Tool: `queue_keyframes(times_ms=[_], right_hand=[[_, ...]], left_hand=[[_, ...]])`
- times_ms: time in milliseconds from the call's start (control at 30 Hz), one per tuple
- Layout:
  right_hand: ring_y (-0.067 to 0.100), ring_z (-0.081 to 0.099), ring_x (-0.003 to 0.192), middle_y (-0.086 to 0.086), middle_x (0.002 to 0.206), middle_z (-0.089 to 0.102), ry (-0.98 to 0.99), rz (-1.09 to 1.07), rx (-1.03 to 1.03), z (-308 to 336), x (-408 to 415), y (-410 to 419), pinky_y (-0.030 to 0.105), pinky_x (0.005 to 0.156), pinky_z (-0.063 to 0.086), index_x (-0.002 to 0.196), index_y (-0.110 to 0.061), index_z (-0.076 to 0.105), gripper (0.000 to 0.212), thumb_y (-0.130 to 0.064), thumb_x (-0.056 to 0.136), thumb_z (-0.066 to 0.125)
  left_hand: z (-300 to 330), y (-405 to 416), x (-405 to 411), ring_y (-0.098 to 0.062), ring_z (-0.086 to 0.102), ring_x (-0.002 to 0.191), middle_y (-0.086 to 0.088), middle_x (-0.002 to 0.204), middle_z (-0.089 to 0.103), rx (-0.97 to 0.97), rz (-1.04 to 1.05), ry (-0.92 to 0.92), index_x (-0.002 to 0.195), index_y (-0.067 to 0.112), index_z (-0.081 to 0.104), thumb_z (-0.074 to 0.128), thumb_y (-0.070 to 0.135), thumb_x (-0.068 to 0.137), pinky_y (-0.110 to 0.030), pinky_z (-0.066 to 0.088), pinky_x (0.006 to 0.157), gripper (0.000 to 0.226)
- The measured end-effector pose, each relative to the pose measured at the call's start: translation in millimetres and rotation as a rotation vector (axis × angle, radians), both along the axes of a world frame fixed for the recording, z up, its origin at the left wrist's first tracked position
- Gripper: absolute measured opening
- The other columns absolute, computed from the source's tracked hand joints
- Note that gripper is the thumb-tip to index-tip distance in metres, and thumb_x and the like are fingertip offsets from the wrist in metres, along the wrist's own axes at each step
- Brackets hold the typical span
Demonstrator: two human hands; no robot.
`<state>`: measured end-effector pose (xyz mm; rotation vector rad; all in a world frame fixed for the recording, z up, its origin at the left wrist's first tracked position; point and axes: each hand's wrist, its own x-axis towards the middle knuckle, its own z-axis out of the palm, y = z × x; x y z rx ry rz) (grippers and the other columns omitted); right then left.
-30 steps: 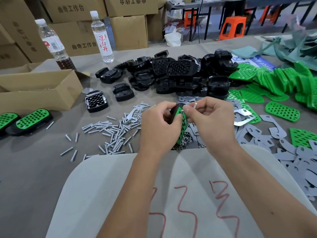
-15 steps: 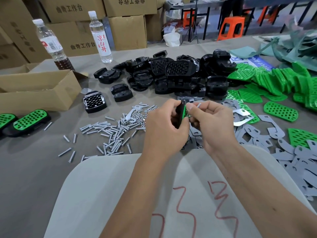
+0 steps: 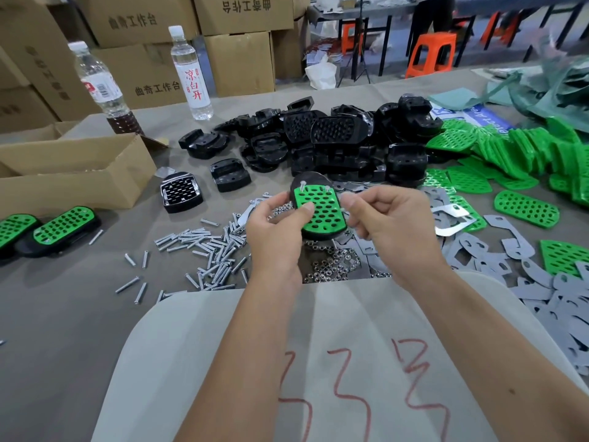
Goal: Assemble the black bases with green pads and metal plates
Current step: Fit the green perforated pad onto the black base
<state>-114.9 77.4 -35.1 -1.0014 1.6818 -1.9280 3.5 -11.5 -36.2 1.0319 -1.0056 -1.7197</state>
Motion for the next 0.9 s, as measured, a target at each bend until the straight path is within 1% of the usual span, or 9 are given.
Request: queue_keyframes(times_ms=[167,300,433,500,600,667,800,833,900], right_hand=[[0.011,0.052,0.041,0.005,0.056,0.068,0.027,0.042,0.056,-4.0,4.4,-2.5,0.019,0.043,0.042,0.069,-0.009,0.073,0.028,-0.027,0.088,0.083],[0.011,0.052,0.040,0.006,0.056,0.068,0.023,0.061,0.101,-4.0,6.2,-2.1,0.017,0.042,0.041,0.067,-0.007,0.071,0.032,-0.030,0.085,0.085],[0.013,0.053,0.042,0.006,0.057,0.068,-0.009,0.086,0.100,0.8,11.2,0.2,0.021,0.043,0.043,0.066,-0.010,0.072,0.042,-0.050,0.069,0.082],[0.013,0.053,0.042,0.005,0.057,0.068,0.010,0.066,0.096,2.0,14.5,0.8,0.023,0.043,0.043,0.065,-0.011,0.072,0.040,-0.050,0.070,0.083],[0.014,0.053,0.041,0.005,0.056,0.068,0.042,0.009,0.064,2.0,19.1,0.2,0.023,0.043,0.043,0.064,-0.014,0.071,0.030,-0.032,0.081,0.087],[0.014,0.054,0.041,0.006,0.056,0.068,0.073,-0.042,0.042,1.5,21.4,0.3,0.024,0.044,0.044,0.066,-0.014,0.072,0.027,-0.026,0.084,0.086],[0.012,0.056,0.042,0.004,0.057,0.068,0.088,-0.056,0.058,1.4,28.5,0.0,0.024,0.043,0.044,0.065,-0.015,0.072,0.028,-0.029,0.082,0.089],[0.012,0.055,0.043,0.003,0.056,0.068,0.072,-0.058,0.058,1.0,30.4,-0.9,0.024,0.044,0.043,0.064,-0.015,0.071,0.030,-0.030,0.080,0.091],[0.009,0.050,0.047,-0.004,0.056,0.064,0.052,-0.122,0.054,-0.3,32.1,-2.6,0.022,0.047,0.039,0.066,-0.014,0.067,0.036,-0.035,0.072,0.095]], left_hand=[[-0.4,5.6,-2.7,-0.034,0.078,0.088,-0.013,0.094,0.079,-0.069,0.040,-0.024,0.105,0.024,0.071,0.084,0.001,0.078,-0.059,0.061,0.085,0.038],[-1.8,6.3,-3.5,-0.026,0.078,0.079,-0.005,0.082,0.079,-0.117,0.055,-0.033,0.100,0.025,0.072,0.086,0.000,0.077,-0.045,0.063,0.077,0.037],[-1.8,8.8,-4.7,-0.020,0.077,0.074,-0.002,0.077,0.078,-0.148,0.047,-0.036,0.099,0.025,0.071,0.086,-0.002,0.076,-0.039,0.063,0.072,0.038],[-1.7,9.8,-5.0,-0.023,0.078,0.077,-0.003,0.078,0.079,-0.142,0.042,-0.037,0.101,0.024,0.071,0.086,-0.002,0.075,-0.043,0.064,0.075,0.040],[-0.9,10.3,-6.0,-0.027,0.078,0.082,-0.004,0.079,0.078,-0.114,0.049,-0.031,0.101,0.023,0.071,0.087,-0.002,0.073,-0.053,0.063,0.084,0.040],[-0.7,11.6,-7.2,-0.026,0.077,0.081,-0.001,0.076,0.078,-0.098,0.050,-0.018,0.101,0.022,0.071,0.086,-0.002,0.074,-0.054,0.063,0.085,0.040],[-0.3,13.1,-5.8,-0.018,0.075,0.069,0.000,0.072,0.077,-0.147,0.052,-0.007,0.100,0.025,0.069,0.083,-0.003,0.075,-0.039,0.061,0.063,0.039],[0.1,13.2,-5.5,-0.021,0.077,0.073,-0.002,0.074,0.078,-0.132,0.057,0.009,0.101,0.023,0.069,0.081,-0.005,0.076,-0.040,0.061,0.064,0.039],[2.0,13.8,-5.9,-0.033,0.078,0.086,-0.009,0.082,0.079,-0.079,0.059,0.058,0.105,0.019,0.069,0.079,-0.008,0.077,-0.049,0.064,0.076,0.040]])
